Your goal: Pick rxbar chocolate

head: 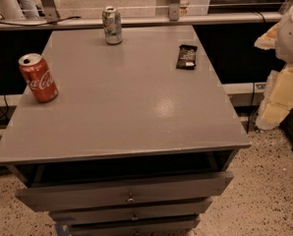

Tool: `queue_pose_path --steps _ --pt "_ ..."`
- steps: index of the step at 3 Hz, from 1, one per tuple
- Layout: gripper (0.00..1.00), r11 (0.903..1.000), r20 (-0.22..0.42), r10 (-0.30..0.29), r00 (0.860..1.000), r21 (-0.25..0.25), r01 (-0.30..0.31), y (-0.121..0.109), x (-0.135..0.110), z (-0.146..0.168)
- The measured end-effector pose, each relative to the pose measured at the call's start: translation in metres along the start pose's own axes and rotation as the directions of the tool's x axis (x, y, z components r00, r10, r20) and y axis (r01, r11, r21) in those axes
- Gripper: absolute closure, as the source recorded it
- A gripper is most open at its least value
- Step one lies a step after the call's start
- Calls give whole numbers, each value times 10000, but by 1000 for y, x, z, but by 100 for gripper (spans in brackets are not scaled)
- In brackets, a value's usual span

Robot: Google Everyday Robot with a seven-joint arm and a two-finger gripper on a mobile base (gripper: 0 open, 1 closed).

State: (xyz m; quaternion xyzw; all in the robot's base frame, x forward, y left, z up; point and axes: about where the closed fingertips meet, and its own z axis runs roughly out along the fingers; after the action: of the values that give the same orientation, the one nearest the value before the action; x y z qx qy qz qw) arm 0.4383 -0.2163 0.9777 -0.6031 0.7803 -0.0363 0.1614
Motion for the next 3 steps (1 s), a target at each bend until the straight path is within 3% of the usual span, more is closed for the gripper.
queue_pose_path --steps 1,2,3 --pt "0 10000 39 -9 10000 57 9 -1 -1 -1" --pt "0 9986 546 260 9982 448 -284 -25 3 9" --pt "0 9882 1643 1110 9801 867 -1265 -71 12 35"
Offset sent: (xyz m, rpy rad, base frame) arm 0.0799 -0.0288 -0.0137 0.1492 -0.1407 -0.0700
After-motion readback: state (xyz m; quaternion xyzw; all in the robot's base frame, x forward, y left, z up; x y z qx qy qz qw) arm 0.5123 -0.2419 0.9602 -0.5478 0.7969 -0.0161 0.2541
